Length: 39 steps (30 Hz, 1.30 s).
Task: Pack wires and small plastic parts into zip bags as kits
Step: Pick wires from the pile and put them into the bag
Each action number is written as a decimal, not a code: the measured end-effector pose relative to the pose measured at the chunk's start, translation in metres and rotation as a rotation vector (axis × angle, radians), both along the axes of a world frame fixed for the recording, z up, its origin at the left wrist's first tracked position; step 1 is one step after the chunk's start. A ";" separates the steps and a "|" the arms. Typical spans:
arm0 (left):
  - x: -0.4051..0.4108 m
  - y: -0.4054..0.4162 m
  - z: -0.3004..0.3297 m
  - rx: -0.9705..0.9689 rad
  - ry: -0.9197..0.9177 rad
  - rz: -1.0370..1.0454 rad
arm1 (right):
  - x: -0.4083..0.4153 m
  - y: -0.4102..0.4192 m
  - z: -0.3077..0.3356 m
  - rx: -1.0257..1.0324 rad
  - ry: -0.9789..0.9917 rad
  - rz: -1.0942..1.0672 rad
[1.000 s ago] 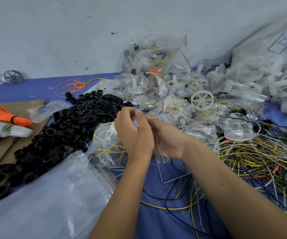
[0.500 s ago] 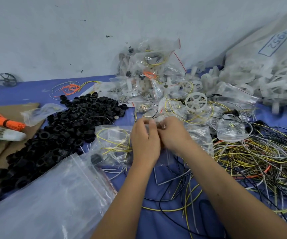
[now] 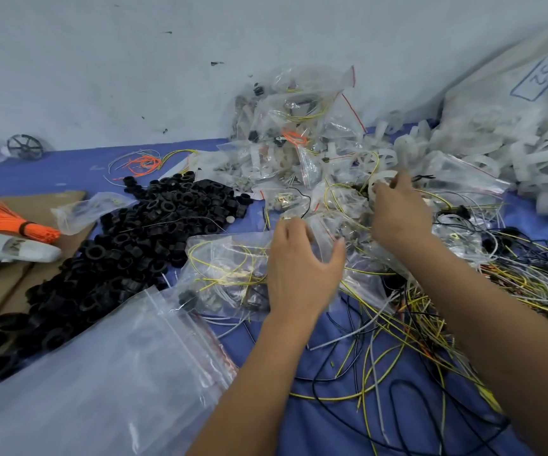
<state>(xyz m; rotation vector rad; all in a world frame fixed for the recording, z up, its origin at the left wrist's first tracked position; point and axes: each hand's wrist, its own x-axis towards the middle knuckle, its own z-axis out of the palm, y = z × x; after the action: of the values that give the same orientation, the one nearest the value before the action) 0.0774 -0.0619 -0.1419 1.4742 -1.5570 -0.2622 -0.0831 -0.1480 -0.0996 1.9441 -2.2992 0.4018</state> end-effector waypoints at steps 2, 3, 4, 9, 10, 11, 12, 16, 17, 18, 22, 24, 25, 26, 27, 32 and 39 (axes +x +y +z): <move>-0.001 0.000 -0.003 0.075 -0.066 0.005 | -0.002 -0.002 0.000 -0.003 -0.023 -0.019; -0.001 0.000 -0.005 0.093 -0.080 0.010 | -0.004 -0.002 0.001 -0.013 -0.043 -0.042; 0.000 0.000 -0.007 0.099 -0.078 0.011 | -0.006 -0.003 0.002 -0.037 -0.073 -0.059; 0.006 -0.005 -0.006 0.131 -0.033 0.012 | -0.015 0.008 0.008 -0.331 -0.258 -0.044; 0.006 -0.005 -0.006 0.135 -0.036 0.012 | -0.013 0.014 0.011 -0.415 -0.296 -0.030; 0.006 -0.005 -0.006 0.137 -0.034 0.009 | -0.009 0.021 0.013 -0.493 -0.334 -0.008; 0.006 -0.004 -0.006 0.139 -0.029 0.005 | -0.004 0.029 0.014 -0.560 -0.383 0.025; 0.005 -0.004 -0.006 0.137 -0.096 -0.015 | 0.024 0.065 0.006 -0.671 -0.762 0.189; 0.007 -0.005 -0.007 0.147 -0.103 -0.034 | 0.032 0.073 0.003 -0.648 -0.893 0.208; 0.009 -0.007 -0.007 0.161 -0.096 -0.063 | 0.041 0.079 -0.001 -0.607 -1.049 0.216; 0.020 -0.012 -0.006 0.224 -0.027 -0.151 | 0.057 0.093 -0.015 -0.453 -1.429 0.223; 0.022 -0.014 -0.004 0.260 0.099 -0.137 | 0.056 0.094 -0.022 -0.463 -1.274 0.238; 0.023 -0.014 -0.003 0.264 0.181 -0.116 | 0.054 0.094 -0.024 -0.492 -1.140 0.259; 0.022 -0.015 -0.002 0.262 0.273 -0.084 | 0.052 0.094 -0.026 -0.526 -1.007 0.288; 0.022 -0.015 -0.001 0.253 0.368 -0.044 | 0.052 0.094 -0.027 -0.550 -0.896 0.318; 0.020 -0.013 0.004 0.037 0.598 0.101 | 0.056 0.098 -0.030 -0.543 -0.662 0.511; 0.018 -0.001 0.011 -0.239 0.465 0.106 | 0.057 0.098 -0.025 -0.564 -0.610 0.728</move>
<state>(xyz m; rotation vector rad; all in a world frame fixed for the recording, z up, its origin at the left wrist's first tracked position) 0.0958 -0.0630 -0.1311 1.1995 -1.0931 -0.3188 -0.0259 -0.0497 -0.1249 2.4436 -1.3042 1.6806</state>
